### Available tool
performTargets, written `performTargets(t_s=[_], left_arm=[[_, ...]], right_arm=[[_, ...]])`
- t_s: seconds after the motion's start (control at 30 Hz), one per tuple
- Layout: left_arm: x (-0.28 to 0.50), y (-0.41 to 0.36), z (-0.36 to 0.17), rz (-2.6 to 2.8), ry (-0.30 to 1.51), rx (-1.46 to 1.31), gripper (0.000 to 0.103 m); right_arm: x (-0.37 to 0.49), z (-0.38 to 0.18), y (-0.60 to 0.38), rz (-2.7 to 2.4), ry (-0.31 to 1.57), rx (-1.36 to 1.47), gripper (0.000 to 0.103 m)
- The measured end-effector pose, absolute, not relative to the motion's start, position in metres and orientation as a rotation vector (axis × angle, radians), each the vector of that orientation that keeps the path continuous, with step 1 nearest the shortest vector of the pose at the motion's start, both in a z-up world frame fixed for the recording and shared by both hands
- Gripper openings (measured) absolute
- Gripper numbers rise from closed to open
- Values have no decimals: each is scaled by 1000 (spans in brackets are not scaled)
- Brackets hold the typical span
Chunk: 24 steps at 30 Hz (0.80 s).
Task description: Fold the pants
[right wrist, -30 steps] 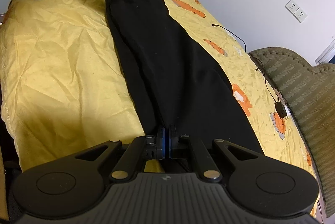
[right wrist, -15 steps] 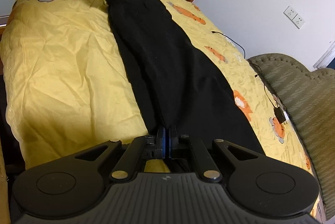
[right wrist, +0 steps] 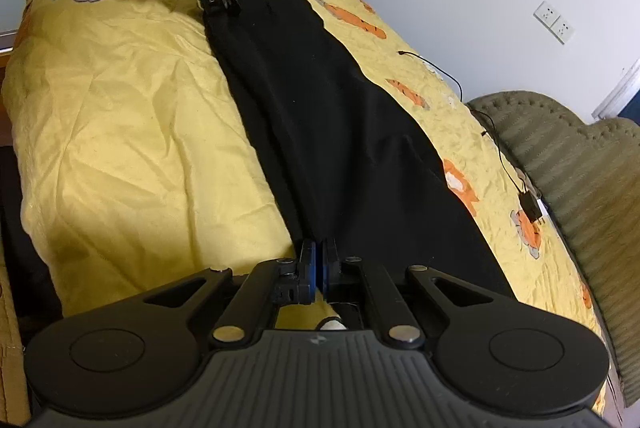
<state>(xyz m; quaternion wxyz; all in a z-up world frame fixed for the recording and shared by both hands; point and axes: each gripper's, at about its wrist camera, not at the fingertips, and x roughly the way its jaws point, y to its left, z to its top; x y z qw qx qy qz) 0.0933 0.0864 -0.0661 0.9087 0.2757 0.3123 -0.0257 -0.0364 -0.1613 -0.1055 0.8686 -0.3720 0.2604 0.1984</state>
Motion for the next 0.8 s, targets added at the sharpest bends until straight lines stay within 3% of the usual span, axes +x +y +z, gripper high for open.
performTargets(t_s=[0.03, 0.1, 0.2, 0.37, 0.47, 0.57, 0.6, 0.63, 0.8], left_arm=[[90, 86, -59, -69, 639, 536, 68], [84, 82, -42, -136, 620, 444, 68], [75, 52, -23, -240, 583, 373, 83], [68, -27, -30, -380, 512, 498, 86], [68, -55, -55, -437, 563, 630, 89], [55, -49, -71, -459, 560, 683, 86], [49, -45, -69, -476, 552, 687, 86], [46, -41, -65, -490, 556, 678, 85], [38, -43, -31, -489, 485, 537, 92]], right_arm=[[-38, -104, -161, 413, 540, -771, 3], [-41, -98, -167, 459, 592, -690, 3], [-58, -91, -176, 481, 609, -673, 3], [-95, -59, -226, 554, 750, -485, 3], [-118, -32, -263, 544, 716, -357, 6], [-113, -15, -320, 346, 594, -38, 33], [-108, -18, -338, 271, 565, 57, 51], [-101, -24, -355, 195, 548, 146, 59], [-65, -65, -396, 18, 584, 361, 59]])
